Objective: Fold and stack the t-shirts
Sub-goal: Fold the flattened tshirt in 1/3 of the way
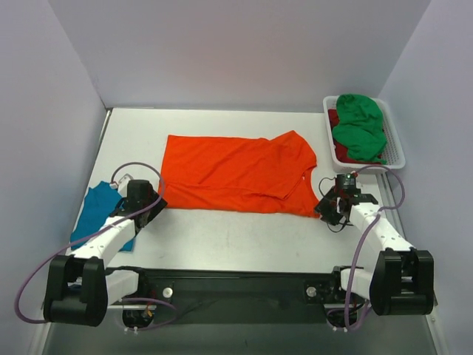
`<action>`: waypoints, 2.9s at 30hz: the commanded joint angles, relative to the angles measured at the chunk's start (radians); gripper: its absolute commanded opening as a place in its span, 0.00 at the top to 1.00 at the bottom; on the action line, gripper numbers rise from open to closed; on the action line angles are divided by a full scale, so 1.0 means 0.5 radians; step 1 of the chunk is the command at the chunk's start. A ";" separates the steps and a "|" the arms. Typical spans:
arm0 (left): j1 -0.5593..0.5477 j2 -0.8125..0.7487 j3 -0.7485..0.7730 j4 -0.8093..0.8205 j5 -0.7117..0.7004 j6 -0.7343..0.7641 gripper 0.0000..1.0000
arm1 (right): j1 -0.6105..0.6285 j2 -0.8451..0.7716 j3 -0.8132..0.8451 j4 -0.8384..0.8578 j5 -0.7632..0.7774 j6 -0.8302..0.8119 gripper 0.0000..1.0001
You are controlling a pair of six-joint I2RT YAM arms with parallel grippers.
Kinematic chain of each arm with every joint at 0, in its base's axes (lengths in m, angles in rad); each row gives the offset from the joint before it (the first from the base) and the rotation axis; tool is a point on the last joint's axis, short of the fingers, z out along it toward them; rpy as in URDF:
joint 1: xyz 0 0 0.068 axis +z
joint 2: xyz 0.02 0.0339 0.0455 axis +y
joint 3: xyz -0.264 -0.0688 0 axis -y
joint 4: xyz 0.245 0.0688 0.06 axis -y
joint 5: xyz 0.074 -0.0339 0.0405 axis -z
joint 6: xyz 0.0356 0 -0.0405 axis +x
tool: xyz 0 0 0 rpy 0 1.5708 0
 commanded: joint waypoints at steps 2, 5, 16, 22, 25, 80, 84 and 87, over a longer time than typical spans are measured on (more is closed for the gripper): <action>-0.030 0.097 0.019 0.040 -0.059 -0.052 0.34 | -0.005 0.077 0.029 0.055 -0.006 -0.025 0.65; -0.033 0.143 0.019 0.089 -0.053 -0.059 0.34 | -0.008 0.123 0.014 0.101 -0.034 -0.019 0.64; -0.033 0.257 0.044 0.279 -0.072 -0.089 0.49 | -0.008 0.203 -0.036 0.172 -0.067 -0.007 0.60; -0.033 0.346 0.065 0.347 -0.072 -0.077 0.62 | -0.008 0.227 -0.036 0.190 -0.034 -0.019 0.60; -0.030 0.361 0.071 0.420 -0.062 -0.062 0.79 | -0.008 0.286 -0.008 0.203 -0.043 -0.034 0.66; -0.122 -0.522 0.136 -0.424 -0.026 0.040 0.33 | 1.047 0.034 0.271 -0.138 0.497 0.278 0.60; -0.143 -0.501 0.133 -0.381 0.014 0.061 0.34 | 1.115 0.218 0.277 -0.031 0.512 0.349 0.61; -0.156 -0.495 0.133 -0.359 0.027 0.082 0.34 | 1.133 0.267 0.265 0.015 0.522 0.368 0.60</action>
